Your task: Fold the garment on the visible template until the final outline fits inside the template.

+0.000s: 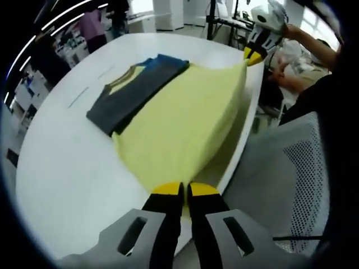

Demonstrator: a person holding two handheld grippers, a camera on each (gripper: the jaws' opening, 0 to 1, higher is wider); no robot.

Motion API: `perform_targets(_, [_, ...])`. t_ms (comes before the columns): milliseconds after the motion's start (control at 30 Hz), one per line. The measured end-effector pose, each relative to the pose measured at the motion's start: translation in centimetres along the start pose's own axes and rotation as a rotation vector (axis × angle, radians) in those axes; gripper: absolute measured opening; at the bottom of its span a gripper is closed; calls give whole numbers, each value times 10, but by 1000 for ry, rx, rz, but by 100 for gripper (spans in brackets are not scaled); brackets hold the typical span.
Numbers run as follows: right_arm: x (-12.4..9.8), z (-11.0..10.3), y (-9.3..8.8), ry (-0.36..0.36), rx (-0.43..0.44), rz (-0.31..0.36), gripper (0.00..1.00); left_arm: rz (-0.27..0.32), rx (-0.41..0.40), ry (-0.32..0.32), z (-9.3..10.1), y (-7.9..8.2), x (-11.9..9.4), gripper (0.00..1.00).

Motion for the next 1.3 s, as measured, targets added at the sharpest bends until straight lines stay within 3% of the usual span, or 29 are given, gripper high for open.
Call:
perform_targets(400, [-18,-5,15,-3,-33,-2,0,16,-53,-25,-1,7,-19,1])
perform_targets(767, [-19,13,38,-72,-83,33,0,38,-13,87,-28,20,-19,1])
perform_targets(1067, [-14,35,58,-163,-45,98,0,91,-18,197,-52,32,-18,1])
perform_targets(1300, [-9,47,68,-209,-76,115,0,108,21,286,-70,43,-15,0])
Point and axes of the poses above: the point that each gripper's makers call its tool centre point, and the gripper's own axes: x roughly forward along the fingers, z roughly to its right, y roughly out of its top, the point moved 6 cm from there along -x, roughly backward along the fingers, and after that the axes turned 11 degrees about x, right-handed, at the moved point
